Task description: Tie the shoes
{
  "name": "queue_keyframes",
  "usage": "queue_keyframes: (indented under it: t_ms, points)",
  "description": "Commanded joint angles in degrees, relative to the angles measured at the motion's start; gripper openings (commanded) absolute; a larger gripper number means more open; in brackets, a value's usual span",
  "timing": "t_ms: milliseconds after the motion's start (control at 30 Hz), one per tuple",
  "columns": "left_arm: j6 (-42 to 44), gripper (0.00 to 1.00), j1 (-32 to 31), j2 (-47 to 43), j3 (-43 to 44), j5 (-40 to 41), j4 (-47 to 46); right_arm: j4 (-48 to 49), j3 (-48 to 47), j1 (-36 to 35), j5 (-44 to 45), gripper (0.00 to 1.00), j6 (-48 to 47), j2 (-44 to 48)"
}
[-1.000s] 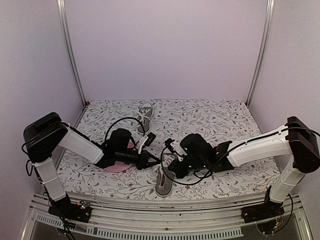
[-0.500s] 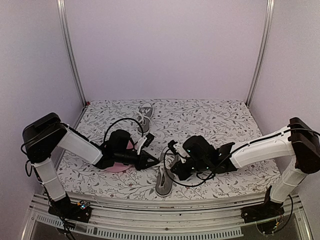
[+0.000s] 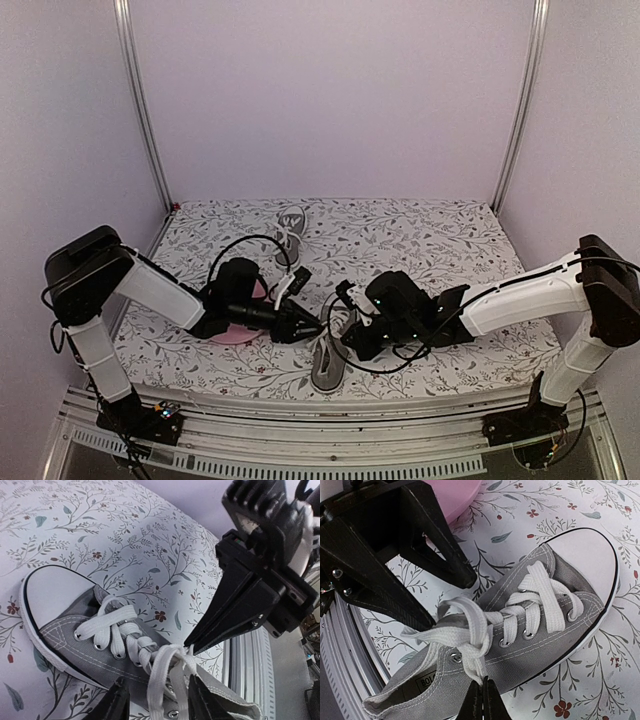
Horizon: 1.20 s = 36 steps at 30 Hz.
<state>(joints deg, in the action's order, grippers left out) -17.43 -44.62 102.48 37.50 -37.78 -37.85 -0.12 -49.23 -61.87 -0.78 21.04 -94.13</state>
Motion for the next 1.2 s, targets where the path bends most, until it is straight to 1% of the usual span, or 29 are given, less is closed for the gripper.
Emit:
queue_keyframes:
  t_ms: [0,200,433,533,567,600,767,900,967,1067,1167]
  points:
    - [0.6,0.41,-0.6,1.4,1.2,-2.8,-2.2,0.5,-0.3,-0.3,-0.8,0.02,0.6,1.0]
    - [-0.9,0.45,-1.1,1.5,0.7,-4.3,-4.6,0.6,-0.2,-0.3,-1.0,0.02,0.8,0.9]
    - [-2.3,0.53,-1.2,0.8,1.0,-3.4,-4.4,0.8,-0.2,-0.3,-1.3,0.02,1.0,0.9]
    - [-2.3,0.54,-1.2,1.5,1.8,-3.9,-3.6,0.8,-0.2,-0.3,-1.3,0.02,1.0,0.9]
    - [-2.2,0.52,-1.2,1.8,1.9,-4.0,-3.2,0.8,-0.2,-0.3,-1.3,0.02,1.0,0.9]
    - [-2.0,0.49,-1.2,2.0,2.1,-3.9,-2.8,0.9,-0.2,-0.3,-1.3,0.02,1.0,0.9]
    - [-1.1,0.26,-1.3,2.5,2.7,-3.3,-1.0,0.9,-0.1,-0.3,-1.3,0.02,1.2,1.0]
    - [-0.6,0.16,-1.2,2.4,3.1,-3.0,0.0,0.9,0.0,-0.3,-1.2,0.02,1.2,1.0]
    - [-0.5,0.08,-1.2,2.2,3.0,-2.7,0.0,0.9,0.1,-0.3,-1.1,0.02,1.3,1.2]
    - [-0.8,0.00,-1.1,1.6,2.3,-1.8,-0.5,0.4,0.3,-0.2,-1.0,0.02,1.3,1.6]
    - [-1.4,0.00,-0.8,0.9,1.4,-0.7,-1.3,0.1,0.9,-0.3,-0.8,0.02,1.3,2.2]
